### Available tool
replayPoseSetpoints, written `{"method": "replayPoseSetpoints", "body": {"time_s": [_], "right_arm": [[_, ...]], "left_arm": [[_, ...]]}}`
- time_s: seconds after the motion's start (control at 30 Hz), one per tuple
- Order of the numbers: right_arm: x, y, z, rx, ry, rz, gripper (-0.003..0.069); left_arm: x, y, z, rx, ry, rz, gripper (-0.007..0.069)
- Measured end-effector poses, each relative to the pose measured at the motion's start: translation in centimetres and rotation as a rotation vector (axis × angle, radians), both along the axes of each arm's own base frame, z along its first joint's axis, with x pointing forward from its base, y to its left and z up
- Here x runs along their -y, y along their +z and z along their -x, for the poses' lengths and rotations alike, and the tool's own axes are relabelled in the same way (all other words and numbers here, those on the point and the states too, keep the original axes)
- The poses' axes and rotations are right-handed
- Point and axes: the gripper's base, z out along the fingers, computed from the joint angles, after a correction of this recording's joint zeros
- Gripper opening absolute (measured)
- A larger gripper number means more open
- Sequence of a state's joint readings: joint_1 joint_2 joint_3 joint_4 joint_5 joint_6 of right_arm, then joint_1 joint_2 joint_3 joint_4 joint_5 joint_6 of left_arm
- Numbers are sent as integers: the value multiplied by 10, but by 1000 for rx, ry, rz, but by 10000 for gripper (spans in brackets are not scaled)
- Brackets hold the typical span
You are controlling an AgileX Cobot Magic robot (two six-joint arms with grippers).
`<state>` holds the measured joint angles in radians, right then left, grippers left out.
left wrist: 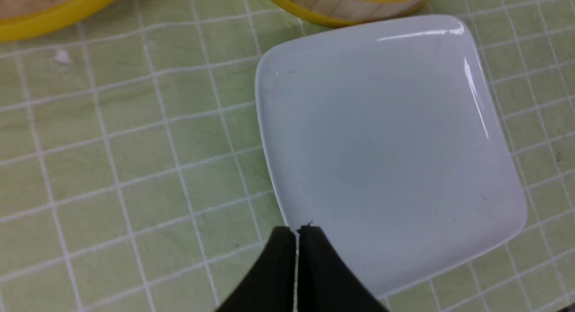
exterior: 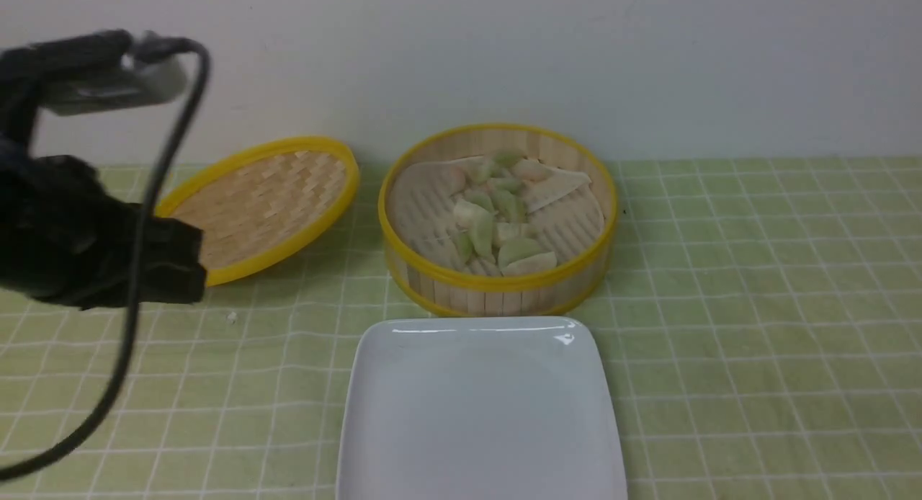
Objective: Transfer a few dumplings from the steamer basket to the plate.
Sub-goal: Use the left arm to grab a dumpling from the steamer
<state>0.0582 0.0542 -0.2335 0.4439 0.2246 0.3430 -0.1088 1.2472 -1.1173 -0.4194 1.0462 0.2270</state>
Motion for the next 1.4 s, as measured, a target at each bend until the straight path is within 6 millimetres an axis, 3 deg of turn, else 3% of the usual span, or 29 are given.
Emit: {"method": "replayPoseSetpoints", "body": {"time_s": [0.13,0.27,0.43,0.6,0.63,0.77,0.83,1.0,1.1,1.23,1.3,1.4], "right_arm": [[-11,56,-14,-271,134,301,-15],[-15,85,-43,-552,231,563,-15],[-18,98,-76,-753,315,676,-15],[-21,93,-88,-799,361,678,-15],[-22,92,-91,-803,375,672,-15],[-24,93,-92,-790,385,660,-15],[-24,94,-92,-781,382,657,-15],[-25,94,-93,-774,382,652,-15],[-25,94,-93,-772,384,648,-15],[-25,94,-93,-771,387,645,-15],[-26,94,-93,-770,389,642,-15],[-26,94,-93,-770,389,642,-15]], "left_arm": [[37,-19,-46,-17,-171,-43,-6],[78,-22,-84,2,-277,-53,-6],[110,-44,-132,-11,-345,-106,-6],[124,-64,-166,-14,-357,-127,-6],[128,-77,-178,-20,-360,-143,2],[134,-100,-199,-20,-360,-166,74],[137,-111,-209,-4,-359,-171,145],[147,-140,-224,44,-374,-193,412],[149,-154,-227,43,-365,-228,486],[150,-173,-230,17,-351,-253,486],[151,-176,-231,25,-358,-273,448],[155,-177,-231,43,-366,-284,327]]}}
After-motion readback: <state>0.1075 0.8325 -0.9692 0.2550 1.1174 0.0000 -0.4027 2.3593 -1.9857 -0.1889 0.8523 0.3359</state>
